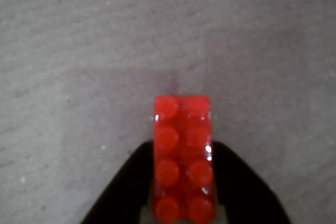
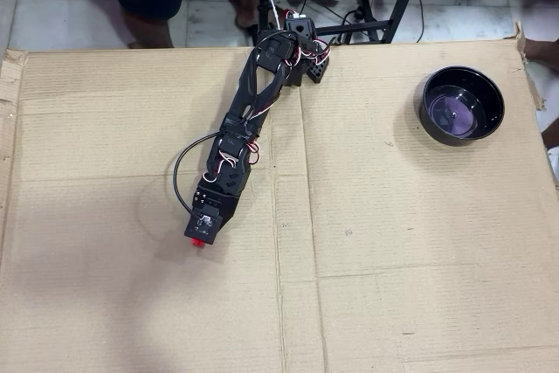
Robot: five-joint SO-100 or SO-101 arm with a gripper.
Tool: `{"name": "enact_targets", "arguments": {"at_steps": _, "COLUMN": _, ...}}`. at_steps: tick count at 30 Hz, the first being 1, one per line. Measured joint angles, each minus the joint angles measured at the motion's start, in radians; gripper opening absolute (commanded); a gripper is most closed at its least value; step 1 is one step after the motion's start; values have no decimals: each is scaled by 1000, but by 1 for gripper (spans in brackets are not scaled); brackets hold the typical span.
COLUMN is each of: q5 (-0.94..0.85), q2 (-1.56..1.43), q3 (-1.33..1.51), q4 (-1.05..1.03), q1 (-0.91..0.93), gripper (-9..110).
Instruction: Grasp a lego block and put it in the bin.
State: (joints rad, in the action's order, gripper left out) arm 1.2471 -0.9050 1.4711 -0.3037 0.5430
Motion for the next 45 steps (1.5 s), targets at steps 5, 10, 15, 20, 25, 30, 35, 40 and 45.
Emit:
{"name": "enact_targets", "arguments": {"at_steps": 5, "q5": -2, "q2": 2, "q3": -5, "q4": 0, "q1": 0, "gripper": 0}}
{"name": "enact_targets", "arguments": {"at_steps": 10, "q5": -2, "q2": -5, "q3": -8, "q4": 0, "q1": -15, "gripper": 0}}
{"name": "enact_targets", "arguments": {"at_steps": 15, "q5": 26, "q2": -74, "q3": 17, "q4": -21, "q1": -98, "gripper": 0}}
{"name": "enact_targets", "arguments": {"at_steps": 20, "q5": 106, "q2": -183, "q3": 57, "q4": -74, "q1": -198, "gripper": 0}}
{"name": "enact_targets", "arguments": {"at_steps": 25, "q5": 183, "q2": -290, "q3": 106, "q4": -130, "q1": -298, "gripper": 0}}
{"name": "enact_targets", "arguments": {"at_steps": 30, "q5": 221, "q2": -425, "q3": 184, "q4": -221, "q1": -394, "gripper": 0}}
{"name": "enact_targets", "arguments": {"at_steps": 35, "q5": 221, "q2": -600, "q3": 273, "q4": -341, "q1": -480, "gripper": 0}}
{"name": "enact_targets", "arguments": {"at_steps": 40, "q5": 221, "q2": -775, "q3": 382, "q4": -419, "q1": -577, "gripper": 0}}
{"name": "enact_targets", "arguments": {"at_steps": 45, "q5": 221, "q2": -945, "q3": 514, "q4": -437, "q1": -689, "gripper": 0}}
